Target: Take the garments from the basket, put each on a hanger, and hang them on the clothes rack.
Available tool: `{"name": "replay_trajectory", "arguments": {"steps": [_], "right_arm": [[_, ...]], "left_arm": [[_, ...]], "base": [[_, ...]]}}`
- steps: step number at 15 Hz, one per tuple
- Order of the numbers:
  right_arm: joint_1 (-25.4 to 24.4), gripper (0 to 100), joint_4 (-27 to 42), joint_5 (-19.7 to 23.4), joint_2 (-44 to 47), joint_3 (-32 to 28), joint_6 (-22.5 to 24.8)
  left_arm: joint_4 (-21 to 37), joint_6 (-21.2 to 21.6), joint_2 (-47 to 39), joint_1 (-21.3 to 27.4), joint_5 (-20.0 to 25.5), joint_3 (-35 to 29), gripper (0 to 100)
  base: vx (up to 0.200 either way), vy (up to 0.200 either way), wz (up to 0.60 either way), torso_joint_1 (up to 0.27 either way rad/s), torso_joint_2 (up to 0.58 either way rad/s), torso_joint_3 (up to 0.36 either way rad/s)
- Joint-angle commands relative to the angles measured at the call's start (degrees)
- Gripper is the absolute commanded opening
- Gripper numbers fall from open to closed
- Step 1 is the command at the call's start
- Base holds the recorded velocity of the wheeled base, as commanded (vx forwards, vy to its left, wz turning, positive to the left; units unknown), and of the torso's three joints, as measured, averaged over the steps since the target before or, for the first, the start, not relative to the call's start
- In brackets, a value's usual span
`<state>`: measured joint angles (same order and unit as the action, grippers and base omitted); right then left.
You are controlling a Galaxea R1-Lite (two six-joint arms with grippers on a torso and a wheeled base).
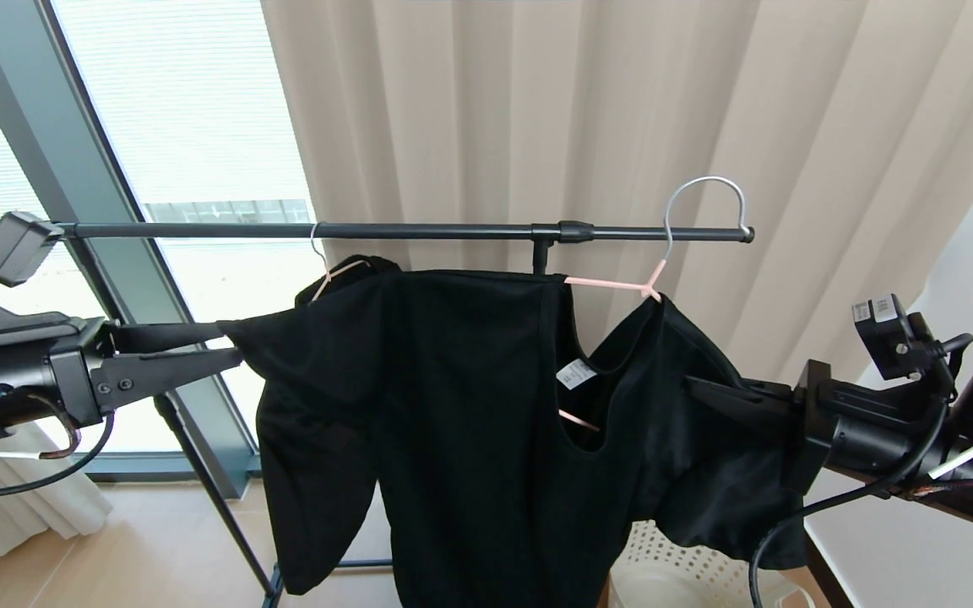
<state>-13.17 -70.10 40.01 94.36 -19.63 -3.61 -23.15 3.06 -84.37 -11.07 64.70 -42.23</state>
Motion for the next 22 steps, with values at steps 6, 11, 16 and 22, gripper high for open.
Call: {"name": "replay_trajectory", "arguments": {"steps": [6, 11, 16, 22], "right_arm": [[-1.34, 0, -0.13, -0.02, -0.84, -0.59, -0.79], [-0.98, 0, -0.13, 0.07, -1.28, -0.85, -1.58], [-0.46, 0, -0.13, 0.07, -1.45, -1.03, -1.58], [-1.78, 0, -0.04, 0.24, -0.93, 0.03, -1.40]], "left_arm": [[6.71, -0.77, 2.02, 4.39, -2.03, -3.83, 100], [19.37, 14.25, 1.05, 6.94, -16.44, -3.83, 100], [25.00, 25.77, 1.23, 9.05, -22.33, -4.18, 100], [27.28, 18.30, 3.42, 10.28, -15.04, -18.77, 100]], "base": [[0.000, 0.000, 0.00, 0.000, 0.00, 0.000], [0.000, 0.000, 0.00, 0.000, 0.00, 0.000], [0.000, 0.000, 0.00, 0.000, 0.00, 0.000], [0.000, 0.000, 0.00, 0.000, 0.00, 0.000]]}}
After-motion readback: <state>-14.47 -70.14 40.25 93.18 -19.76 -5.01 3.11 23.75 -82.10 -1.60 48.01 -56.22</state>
